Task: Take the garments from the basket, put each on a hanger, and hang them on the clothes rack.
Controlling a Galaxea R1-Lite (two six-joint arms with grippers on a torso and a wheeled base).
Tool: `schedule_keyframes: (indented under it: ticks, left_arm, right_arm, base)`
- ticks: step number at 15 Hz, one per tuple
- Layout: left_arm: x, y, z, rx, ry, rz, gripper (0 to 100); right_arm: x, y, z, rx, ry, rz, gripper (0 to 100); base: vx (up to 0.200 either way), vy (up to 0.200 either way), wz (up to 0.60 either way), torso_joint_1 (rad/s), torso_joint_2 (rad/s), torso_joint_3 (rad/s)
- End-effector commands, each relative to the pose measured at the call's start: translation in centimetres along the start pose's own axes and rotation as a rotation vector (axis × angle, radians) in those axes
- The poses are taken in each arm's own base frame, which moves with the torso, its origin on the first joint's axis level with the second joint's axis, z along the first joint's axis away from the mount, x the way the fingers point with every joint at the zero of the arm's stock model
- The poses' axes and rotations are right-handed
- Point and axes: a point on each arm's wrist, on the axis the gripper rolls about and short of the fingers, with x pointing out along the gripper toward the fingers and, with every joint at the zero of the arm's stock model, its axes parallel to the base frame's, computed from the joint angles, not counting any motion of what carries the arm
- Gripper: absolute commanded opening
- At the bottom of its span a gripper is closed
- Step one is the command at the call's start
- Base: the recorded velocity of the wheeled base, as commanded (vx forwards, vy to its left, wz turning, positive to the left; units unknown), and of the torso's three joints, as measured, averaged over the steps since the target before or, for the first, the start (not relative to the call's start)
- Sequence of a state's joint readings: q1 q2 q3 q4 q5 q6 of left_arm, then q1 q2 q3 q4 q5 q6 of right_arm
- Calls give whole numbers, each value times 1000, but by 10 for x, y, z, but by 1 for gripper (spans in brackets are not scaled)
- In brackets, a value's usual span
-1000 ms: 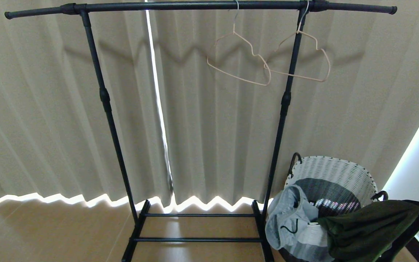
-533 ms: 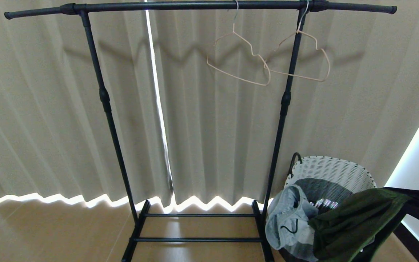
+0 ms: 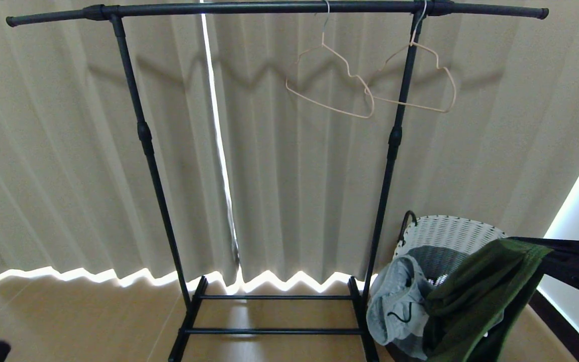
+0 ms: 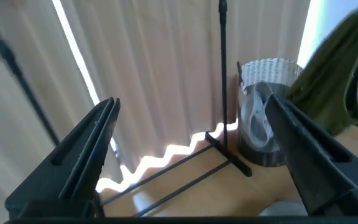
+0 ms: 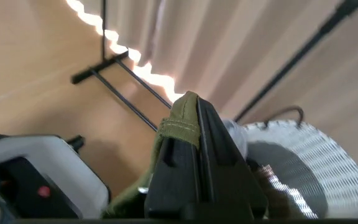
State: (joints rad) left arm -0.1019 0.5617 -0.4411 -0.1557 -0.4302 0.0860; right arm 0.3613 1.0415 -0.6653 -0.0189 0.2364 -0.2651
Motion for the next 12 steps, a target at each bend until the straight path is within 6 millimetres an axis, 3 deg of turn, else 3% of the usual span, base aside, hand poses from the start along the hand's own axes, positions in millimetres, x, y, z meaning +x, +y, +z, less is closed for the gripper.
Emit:
schedule_keyframes:
  ticks: [1, 3, 6, 9, 10, 12]
  left_arm:
    - [85, 37, 25, -46, 105, -43, 100]
    - [122, 45, 19, -66, 151, -93, 100]
    - [156, 26, 6, -89, 163, -242, 100]
    - [167, -5, -5, -199, 194, -387, 100]
    - [168, -25, -16, -226, 252, -475, 100]
    - [172, -42, -28, -251, 323, -511, 100]
  right_arm:
    - [3, 2, 8, 1, -20, 27, 0]
    - [8, 7, 22, 60, -44, 84, 0]
    - [23, 10, 33, 110, -37, 129, 0]
    - [31, 8, 41, 120, -51, 130, 0]
    - [38, 8, 42, 120, -62, 133, 0]
    - [45, 8, 41, 145, -53, 136, 0]
  base:
    - [0, 0, 0, 0, 0, 0]
    - [0, 0, 0, 0, 0, 0]
    - [0, 0, 0, 0, 0, 0]
    - [0, 0, 0, 0, 0, 0]
    - [0, 0, 0, 0, 0, 0]
    - [0, 0, 0, 0, 0, 0]
